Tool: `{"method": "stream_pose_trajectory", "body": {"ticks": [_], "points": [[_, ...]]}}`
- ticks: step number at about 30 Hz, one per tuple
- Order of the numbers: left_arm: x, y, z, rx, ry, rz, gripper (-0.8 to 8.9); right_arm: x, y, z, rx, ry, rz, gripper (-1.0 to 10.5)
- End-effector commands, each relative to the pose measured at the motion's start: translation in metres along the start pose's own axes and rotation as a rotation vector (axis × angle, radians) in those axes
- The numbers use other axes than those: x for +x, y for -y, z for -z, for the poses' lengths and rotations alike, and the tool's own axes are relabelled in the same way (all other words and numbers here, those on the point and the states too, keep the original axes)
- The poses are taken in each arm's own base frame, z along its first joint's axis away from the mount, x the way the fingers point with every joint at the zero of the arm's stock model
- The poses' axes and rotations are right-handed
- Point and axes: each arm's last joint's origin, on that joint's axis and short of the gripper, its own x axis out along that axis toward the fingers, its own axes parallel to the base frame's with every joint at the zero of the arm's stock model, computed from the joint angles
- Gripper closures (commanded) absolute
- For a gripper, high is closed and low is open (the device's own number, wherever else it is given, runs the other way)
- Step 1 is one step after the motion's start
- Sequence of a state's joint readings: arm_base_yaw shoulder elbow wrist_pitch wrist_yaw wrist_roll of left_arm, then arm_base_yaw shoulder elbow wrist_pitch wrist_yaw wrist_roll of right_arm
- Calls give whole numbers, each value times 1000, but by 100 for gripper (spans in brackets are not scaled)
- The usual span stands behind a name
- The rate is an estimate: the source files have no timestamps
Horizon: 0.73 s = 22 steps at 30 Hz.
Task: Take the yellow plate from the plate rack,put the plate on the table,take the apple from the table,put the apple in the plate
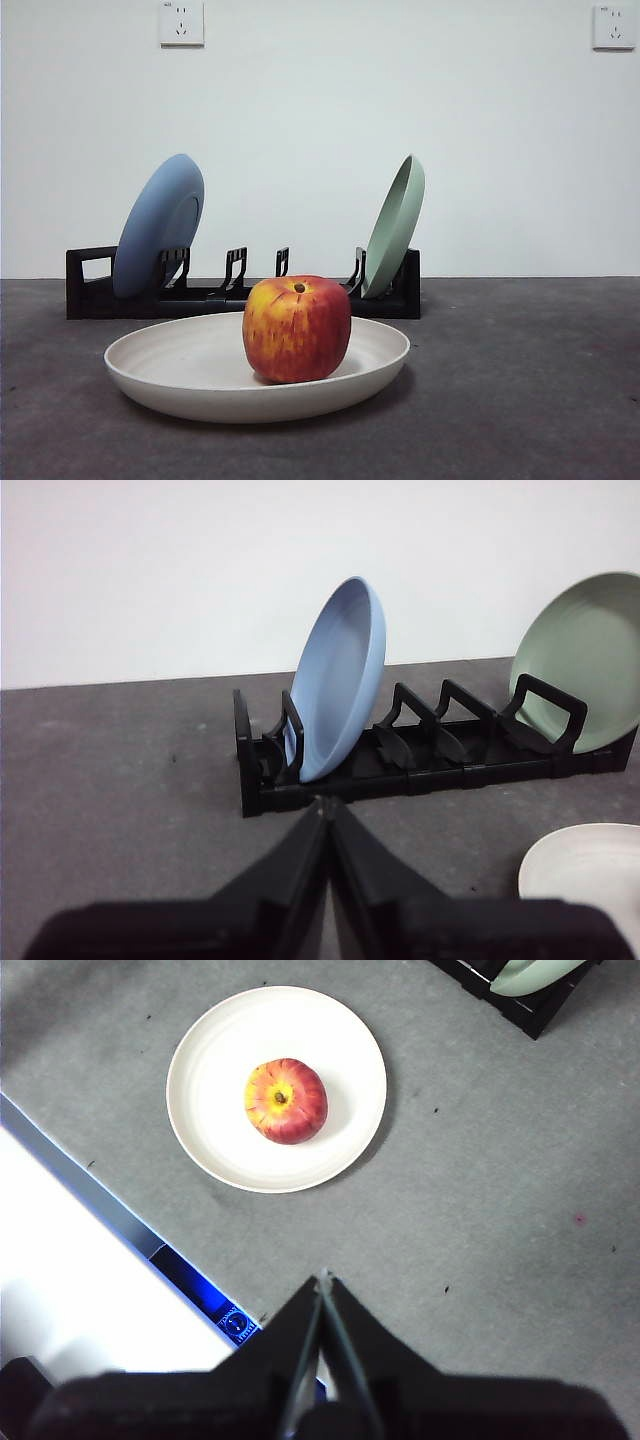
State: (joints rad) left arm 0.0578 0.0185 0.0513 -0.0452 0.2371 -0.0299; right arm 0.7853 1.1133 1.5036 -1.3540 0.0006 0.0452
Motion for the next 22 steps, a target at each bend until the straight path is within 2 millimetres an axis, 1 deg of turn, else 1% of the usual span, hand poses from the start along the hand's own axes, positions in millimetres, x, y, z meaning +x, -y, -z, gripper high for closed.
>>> {"method": "stream_pose_trajectory", "body": {"ticks": [1, 7, 22], "points": [[1, -1, 9, -59, -10, -7, 816, 2, 0, 2, 7, -28, 2, 946], [1, -1, 25, -102, -141, -13, 816, 2, 0, 2, 7, -28, 3, 945], [1, -1, 24, -104, -141, -13, 816, 2, 0, 2, 7, -28, 6, 945]]}}
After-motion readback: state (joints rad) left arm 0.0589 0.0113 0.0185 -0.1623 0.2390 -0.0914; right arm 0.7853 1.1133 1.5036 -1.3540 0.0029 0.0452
